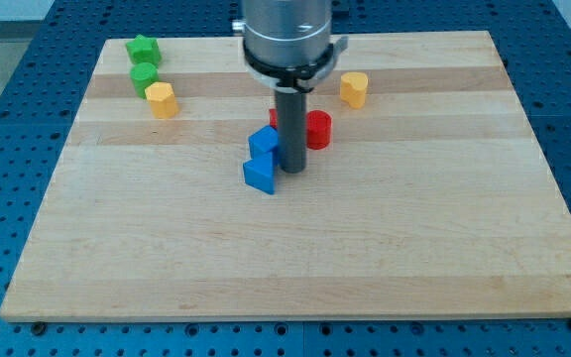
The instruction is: Move the red circle to the top center of the board
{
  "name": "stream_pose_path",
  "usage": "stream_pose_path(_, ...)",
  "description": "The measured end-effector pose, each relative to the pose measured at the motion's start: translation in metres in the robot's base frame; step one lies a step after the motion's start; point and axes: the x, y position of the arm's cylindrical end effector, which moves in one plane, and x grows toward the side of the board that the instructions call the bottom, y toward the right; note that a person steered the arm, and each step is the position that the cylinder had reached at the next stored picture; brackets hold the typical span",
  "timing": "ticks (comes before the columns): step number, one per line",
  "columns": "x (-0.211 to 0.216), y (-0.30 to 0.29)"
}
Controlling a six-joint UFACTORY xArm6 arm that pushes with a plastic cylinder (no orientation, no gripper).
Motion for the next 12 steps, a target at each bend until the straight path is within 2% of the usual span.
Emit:
stream_pose_path(2, -0.037, 0.040)
stream_pose_path(5, -0.090, 0.035)
stream_pose_path(9, -0.072, -0.026)
stream_pose_path(12, -0.091, -0.024)
